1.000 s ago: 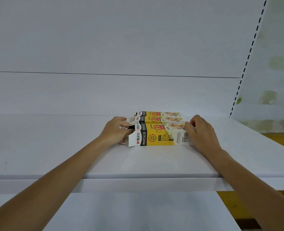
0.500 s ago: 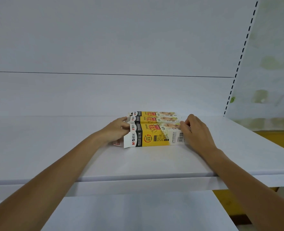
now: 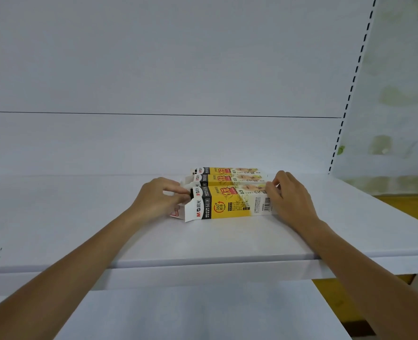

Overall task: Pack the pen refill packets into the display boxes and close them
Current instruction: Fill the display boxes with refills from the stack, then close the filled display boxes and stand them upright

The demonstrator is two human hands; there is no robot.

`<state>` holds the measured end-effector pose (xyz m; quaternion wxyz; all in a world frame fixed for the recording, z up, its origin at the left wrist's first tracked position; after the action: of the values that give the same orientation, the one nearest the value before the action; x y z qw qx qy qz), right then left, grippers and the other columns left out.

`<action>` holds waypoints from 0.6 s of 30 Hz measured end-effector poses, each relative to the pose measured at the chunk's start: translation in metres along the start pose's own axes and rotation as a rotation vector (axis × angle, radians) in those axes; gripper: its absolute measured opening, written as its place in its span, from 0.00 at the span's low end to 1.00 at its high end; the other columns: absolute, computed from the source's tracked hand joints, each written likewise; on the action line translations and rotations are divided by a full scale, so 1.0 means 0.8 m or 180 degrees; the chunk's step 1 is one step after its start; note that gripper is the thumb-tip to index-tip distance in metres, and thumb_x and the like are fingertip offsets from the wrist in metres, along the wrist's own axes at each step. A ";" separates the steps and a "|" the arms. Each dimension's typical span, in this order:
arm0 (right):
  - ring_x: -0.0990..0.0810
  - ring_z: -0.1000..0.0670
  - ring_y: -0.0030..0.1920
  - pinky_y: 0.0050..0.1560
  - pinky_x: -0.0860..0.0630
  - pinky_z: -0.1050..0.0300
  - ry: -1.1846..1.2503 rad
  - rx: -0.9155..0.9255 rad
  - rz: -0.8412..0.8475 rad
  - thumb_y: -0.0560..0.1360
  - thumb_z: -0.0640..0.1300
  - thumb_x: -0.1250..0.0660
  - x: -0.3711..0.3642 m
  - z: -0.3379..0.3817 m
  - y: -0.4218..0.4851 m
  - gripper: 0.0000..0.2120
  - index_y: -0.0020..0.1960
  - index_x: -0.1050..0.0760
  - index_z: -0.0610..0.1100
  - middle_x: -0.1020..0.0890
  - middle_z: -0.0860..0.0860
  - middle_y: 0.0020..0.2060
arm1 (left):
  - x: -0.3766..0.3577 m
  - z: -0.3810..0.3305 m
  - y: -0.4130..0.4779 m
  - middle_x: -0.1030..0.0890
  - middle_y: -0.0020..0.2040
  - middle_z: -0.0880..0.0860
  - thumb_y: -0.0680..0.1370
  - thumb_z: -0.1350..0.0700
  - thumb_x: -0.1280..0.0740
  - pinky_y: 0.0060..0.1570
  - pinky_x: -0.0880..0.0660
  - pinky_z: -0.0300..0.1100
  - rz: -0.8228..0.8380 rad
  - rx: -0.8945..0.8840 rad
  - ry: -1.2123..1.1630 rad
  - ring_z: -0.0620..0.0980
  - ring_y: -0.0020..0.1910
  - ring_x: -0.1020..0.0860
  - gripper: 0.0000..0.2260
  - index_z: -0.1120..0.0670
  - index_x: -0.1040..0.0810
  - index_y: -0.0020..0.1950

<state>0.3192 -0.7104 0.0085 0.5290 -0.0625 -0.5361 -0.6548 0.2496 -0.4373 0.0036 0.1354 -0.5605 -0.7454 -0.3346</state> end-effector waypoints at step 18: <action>0.27 0.45 0.37 0.36 0.32 0.53 -0.0007 0.0067 0.0274 0.78 0.43 0.44 -0.011 0.001 0.002 0.07 0.43 0.34 0.42 0.28 0.47 0.40 | 0.008 -0.002 -0.027 0.23 0.52 0.48 0.74 0.56 0.32 0.51 0.33 0.38 -0.0266 -0.0022 0.0587 0.46 0.54 0.26 0.07 0.48 0.20 0.50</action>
<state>0.3234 -0.7044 0.0041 0.5567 -0.0807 -0.5404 -0.6258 0.2275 -0.4366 0.0007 0.1874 -0.4962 -0.7513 -0.3927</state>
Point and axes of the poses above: each hand's wrist, its own y-axis towards the middle knuckle, its own x-axis out of the back of the hand, z = x × y, the point moved 9 cm from there along y, towards the middle knuckle
